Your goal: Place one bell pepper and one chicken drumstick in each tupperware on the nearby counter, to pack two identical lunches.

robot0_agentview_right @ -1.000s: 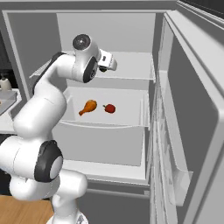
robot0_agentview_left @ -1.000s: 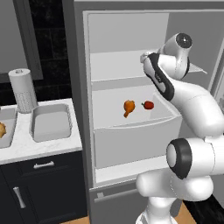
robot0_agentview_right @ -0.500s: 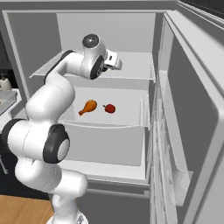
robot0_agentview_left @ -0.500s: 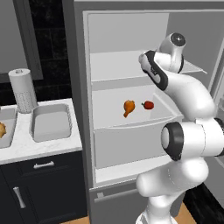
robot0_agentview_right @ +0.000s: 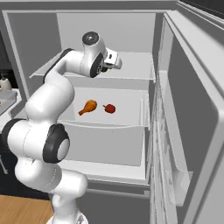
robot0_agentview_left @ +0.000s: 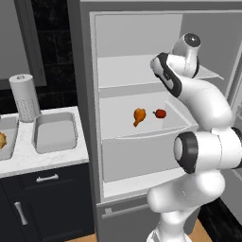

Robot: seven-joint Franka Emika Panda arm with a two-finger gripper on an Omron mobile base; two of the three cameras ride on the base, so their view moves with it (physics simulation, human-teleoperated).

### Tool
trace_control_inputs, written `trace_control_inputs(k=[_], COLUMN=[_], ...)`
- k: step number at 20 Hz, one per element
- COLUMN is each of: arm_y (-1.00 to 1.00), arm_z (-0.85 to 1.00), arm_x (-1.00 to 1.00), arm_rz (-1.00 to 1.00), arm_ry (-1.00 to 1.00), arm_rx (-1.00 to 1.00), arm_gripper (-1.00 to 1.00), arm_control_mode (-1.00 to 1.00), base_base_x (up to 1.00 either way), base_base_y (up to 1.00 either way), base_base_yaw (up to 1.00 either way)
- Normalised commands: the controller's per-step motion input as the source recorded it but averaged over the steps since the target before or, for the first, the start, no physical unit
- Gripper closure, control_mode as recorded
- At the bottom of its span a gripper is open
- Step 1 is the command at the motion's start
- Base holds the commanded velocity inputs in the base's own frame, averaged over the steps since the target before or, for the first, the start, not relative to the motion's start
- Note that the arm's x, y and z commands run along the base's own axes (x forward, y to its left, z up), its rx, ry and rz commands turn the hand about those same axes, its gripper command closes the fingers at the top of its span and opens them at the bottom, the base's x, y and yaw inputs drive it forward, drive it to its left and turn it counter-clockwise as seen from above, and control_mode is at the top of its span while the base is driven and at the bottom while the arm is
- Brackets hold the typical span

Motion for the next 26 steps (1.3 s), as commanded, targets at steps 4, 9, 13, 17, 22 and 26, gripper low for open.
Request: trace_control_inputs(k=[4,9,13,17,22,26], arm_y=[0.01,0.11,0.29,0.34,0.45,0.13], arm_z=[-0.05,0.01,-0.19,-0.53,-0.93,-0.25], arm_x=[-0.95,-1.00,-1.00,-1.00,-1.00,-0.25], arm_rz=[0.00,0.01,0.03,0.03,0.08,0.04], arm_ry=[-0.20,-0.03,0.00,0.00,0.00,0.00], arm_rx=[0.00,-0.03,-0.12,-0.18,-0.22,-0.05], arm_gripper=[1.00,1.00,1.00,1.00,1.00,1.00], arm_control_mode=[-1.00,-1.00,-1.00,-1.00,-1.00,1.00], base_base_x=[0.00,0.00,0.00,0.00,0.00,-0.75], base_base_y=[0.00,0.00,0.00,0.00,0.00,0.46], base_base_yaw=[0.00,0.00,0.00,0.00,0.00,0.13])
